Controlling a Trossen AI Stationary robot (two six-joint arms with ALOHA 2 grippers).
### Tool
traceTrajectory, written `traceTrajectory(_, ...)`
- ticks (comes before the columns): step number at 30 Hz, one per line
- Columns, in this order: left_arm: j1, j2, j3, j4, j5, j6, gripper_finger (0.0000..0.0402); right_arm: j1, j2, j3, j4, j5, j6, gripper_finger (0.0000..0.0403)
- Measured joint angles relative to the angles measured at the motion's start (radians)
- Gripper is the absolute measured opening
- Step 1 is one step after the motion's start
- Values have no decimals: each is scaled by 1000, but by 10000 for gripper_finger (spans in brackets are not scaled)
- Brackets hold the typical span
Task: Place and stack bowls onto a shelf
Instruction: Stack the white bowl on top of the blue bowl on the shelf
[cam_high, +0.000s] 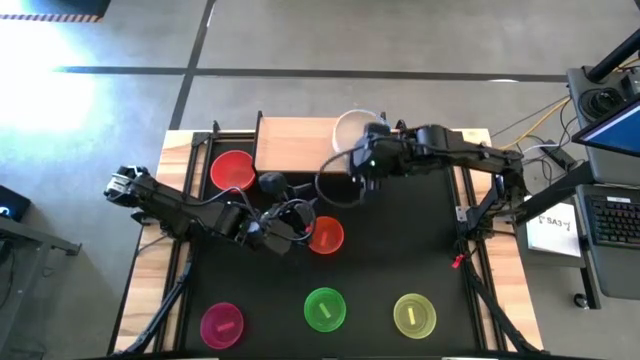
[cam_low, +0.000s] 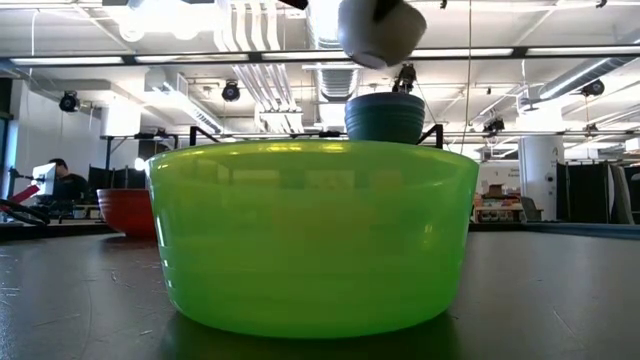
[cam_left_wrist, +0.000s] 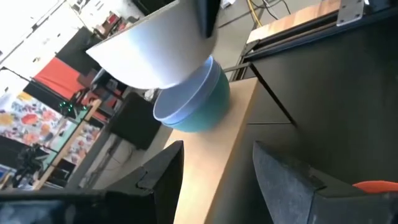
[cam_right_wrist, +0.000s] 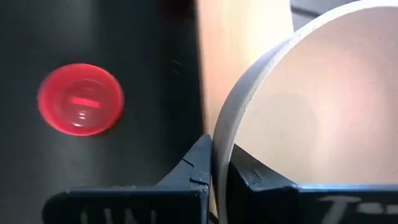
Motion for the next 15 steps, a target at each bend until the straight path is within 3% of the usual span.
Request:
traceTrajectory(8,0,0,-1,-11,0,-21,176,-177,0,-31,-15,-9,6,9)
traceTrajectory(15,0,-1,-1,-42,0,-27,176,-252,15,-46,18,-81,-1,9)
